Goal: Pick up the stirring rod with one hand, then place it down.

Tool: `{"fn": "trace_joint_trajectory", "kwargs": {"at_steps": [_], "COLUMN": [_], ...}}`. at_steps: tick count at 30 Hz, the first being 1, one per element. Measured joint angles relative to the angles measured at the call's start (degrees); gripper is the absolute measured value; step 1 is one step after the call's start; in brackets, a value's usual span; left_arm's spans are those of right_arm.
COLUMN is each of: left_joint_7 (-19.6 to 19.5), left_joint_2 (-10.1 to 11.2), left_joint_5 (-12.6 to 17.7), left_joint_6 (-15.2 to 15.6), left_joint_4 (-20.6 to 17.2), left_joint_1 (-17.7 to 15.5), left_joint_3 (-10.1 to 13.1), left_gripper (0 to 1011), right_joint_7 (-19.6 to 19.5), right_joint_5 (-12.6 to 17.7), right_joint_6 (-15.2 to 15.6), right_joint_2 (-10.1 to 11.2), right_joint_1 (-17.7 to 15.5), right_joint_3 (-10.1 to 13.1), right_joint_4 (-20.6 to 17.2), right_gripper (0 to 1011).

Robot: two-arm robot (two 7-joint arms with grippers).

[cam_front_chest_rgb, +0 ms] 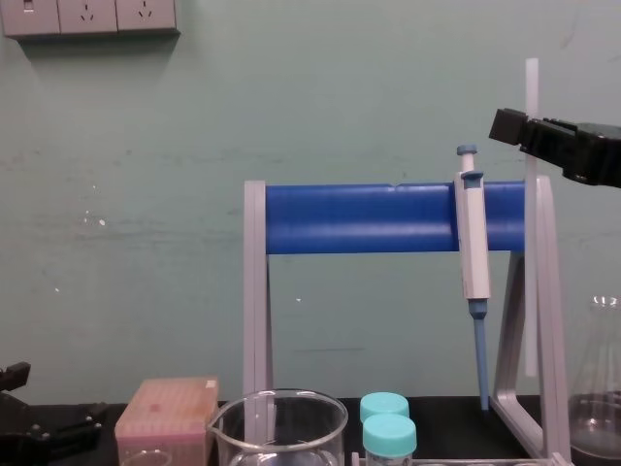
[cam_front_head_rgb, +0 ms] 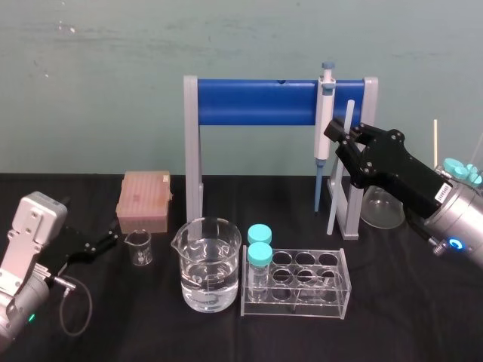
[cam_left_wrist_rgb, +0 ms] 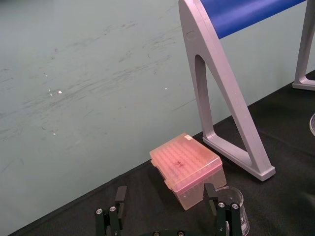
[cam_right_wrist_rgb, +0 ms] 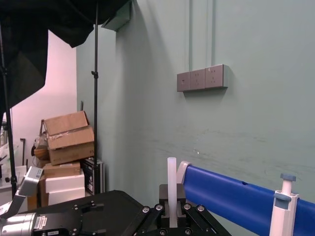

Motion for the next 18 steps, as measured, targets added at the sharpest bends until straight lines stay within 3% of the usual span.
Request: {"fn": "trace_joint_trajectory", "kwargs": {"at_steps": [18], "left_joint_7": [0.00], "left_joint_2": [0.00], "left_joint_5": [0.00], "left_joint_6": [0.00], "left_joint_4": [0.00], "left_joint_1": [0.00], "left_joint_3": [0.00], "left_gripper": [1000], "right_joint_7": [0.14], "right_joint_5": [0.48], "right_joint_6": [0.13], "right_joint_2": [0.21], "right_joint_1": [-0.30], "right_joint_3": [0.03], "right_joint_4": [-0.23], "right_gripper": [71]}}
